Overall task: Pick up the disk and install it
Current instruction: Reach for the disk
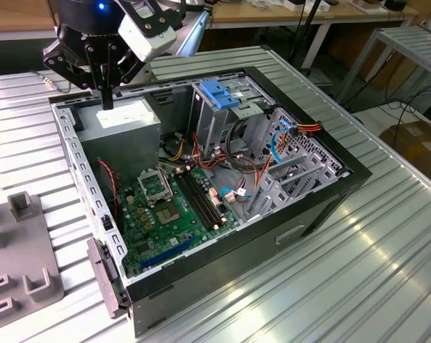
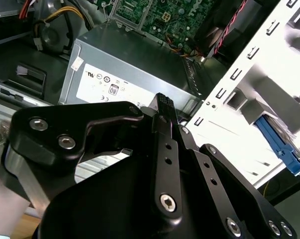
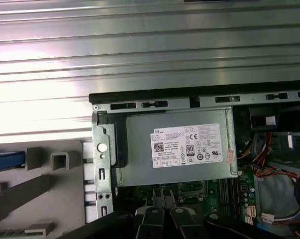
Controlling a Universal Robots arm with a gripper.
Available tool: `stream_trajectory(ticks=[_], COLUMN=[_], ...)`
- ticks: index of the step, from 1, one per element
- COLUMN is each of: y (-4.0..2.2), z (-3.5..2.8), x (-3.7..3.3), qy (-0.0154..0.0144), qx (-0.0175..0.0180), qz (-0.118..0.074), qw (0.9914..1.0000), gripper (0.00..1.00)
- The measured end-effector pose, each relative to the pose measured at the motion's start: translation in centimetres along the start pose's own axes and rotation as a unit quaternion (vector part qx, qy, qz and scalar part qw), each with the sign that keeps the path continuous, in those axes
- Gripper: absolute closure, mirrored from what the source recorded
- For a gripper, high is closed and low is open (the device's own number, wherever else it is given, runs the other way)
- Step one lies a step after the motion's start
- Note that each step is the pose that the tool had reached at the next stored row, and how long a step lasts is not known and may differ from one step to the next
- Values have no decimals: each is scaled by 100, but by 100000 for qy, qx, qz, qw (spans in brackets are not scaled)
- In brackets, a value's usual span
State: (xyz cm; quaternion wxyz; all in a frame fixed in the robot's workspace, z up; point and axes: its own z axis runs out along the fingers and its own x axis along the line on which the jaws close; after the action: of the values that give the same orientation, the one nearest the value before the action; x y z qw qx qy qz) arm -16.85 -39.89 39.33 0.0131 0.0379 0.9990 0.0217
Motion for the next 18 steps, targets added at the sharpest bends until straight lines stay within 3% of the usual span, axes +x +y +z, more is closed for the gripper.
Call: stream_trajectory(ticks=[18], y=[-10], z=[-4], x=[129], qy=[1], qx=[3], qz=[0], qw=[100000], gripper=[90])
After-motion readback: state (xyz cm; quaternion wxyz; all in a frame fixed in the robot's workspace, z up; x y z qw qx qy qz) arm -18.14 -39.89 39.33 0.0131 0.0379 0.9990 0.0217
